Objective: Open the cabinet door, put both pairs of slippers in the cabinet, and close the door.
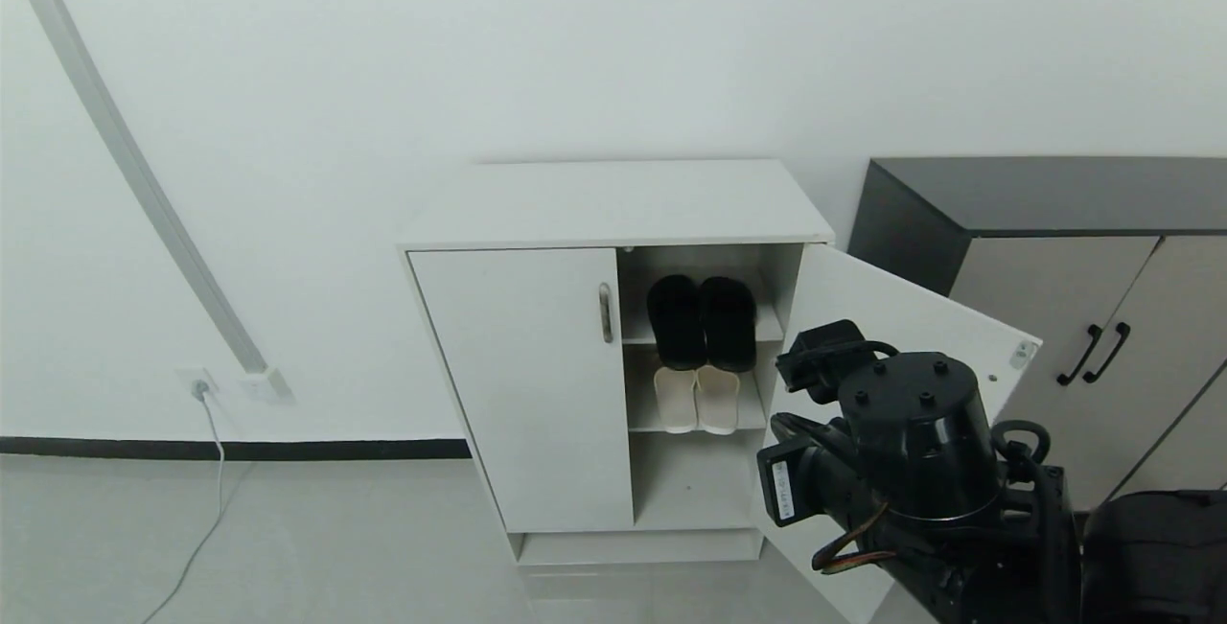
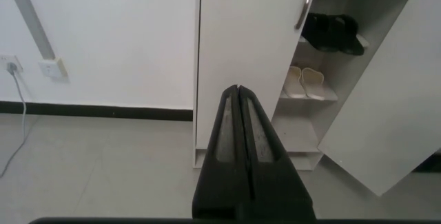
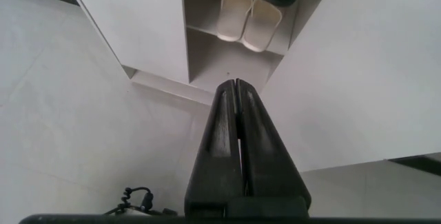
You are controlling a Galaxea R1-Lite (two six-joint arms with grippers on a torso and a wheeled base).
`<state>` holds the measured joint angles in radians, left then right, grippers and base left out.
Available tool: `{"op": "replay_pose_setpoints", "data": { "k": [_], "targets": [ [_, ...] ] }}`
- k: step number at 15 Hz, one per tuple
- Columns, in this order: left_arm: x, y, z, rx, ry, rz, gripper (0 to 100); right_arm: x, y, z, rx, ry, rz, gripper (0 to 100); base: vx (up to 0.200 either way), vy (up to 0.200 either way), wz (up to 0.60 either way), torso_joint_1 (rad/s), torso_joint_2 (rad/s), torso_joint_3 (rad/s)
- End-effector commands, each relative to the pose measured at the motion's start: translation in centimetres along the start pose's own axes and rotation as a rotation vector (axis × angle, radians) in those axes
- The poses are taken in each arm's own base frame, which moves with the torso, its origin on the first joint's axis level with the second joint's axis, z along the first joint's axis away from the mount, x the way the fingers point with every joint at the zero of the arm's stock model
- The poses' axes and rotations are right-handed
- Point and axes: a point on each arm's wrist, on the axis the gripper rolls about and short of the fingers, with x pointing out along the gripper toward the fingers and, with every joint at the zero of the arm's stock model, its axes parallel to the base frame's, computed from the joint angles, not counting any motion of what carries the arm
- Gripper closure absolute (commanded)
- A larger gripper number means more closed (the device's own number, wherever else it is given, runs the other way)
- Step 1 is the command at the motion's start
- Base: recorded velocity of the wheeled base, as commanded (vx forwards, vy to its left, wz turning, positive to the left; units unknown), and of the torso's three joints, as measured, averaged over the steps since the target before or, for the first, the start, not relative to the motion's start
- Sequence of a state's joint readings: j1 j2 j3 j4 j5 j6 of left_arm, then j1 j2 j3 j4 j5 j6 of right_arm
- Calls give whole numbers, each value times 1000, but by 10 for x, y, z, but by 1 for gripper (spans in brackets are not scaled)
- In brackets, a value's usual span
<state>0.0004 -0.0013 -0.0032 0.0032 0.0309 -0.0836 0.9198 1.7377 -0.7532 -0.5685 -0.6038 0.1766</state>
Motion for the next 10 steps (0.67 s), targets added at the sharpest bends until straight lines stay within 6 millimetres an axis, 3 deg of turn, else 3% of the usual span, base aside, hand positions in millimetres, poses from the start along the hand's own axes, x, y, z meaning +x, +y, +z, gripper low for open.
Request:
{"op": "replay_pose_setpoints", "data": {
  "k": [1,10],
  "targets": [
    [0,0,0,1,1,1,100,-1,-1,1,4,-5,-1,100,0,0,0,227,-530,-315],
    [0,0,0,-1,1,1,100,0,-3,2,8,-4,-6,100,0,0,0,251,-568,-316]
  ]
}}
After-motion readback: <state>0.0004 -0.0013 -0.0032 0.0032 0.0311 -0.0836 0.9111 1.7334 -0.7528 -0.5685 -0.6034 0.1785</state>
